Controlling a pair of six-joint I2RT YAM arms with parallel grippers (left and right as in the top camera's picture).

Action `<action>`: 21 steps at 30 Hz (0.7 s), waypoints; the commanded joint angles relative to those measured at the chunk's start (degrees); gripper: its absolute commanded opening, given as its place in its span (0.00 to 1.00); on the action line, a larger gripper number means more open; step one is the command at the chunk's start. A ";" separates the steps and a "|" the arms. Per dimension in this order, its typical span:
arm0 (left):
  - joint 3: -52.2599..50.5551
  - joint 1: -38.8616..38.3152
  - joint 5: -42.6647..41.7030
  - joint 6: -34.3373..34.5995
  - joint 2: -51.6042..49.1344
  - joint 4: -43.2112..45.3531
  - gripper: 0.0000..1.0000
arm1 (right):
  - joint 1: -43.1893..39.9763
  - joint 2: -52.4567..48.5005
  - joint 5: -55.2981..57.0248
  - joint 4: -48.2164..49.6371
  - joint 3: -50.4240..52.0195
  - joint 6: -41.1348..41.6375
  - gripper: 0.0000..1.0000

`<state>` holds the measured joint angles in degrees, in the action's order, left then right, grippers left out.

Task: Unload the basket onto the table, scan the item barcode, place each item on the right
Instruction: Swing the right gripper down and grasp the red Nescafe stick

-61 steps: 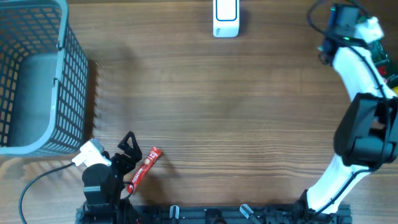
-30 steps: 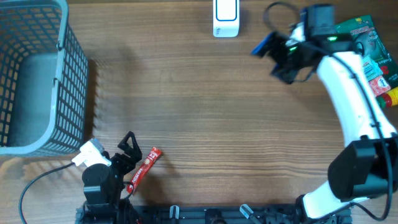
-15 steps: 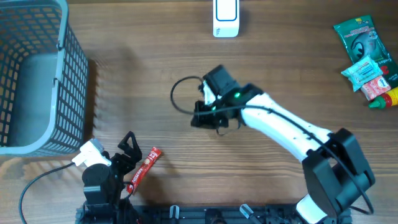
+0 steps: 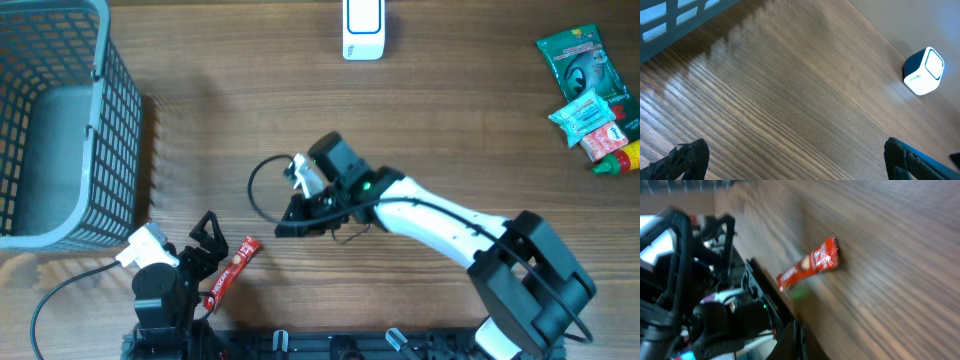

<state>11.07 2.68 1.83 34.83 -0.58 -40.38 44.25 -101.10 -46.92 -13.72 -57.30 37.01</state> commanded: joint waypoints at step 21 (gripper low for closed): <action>-0.59 -0.33 0.59 0.35 0.04 -0.04 1.00 | 7.02 -17.14 -8.37 27.21 -1.88 12.87 0.04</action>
<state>11.07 2.68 1.83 34.83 -0.58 -40.38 51.24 -114.98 -51.11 12.93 -55.83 48.23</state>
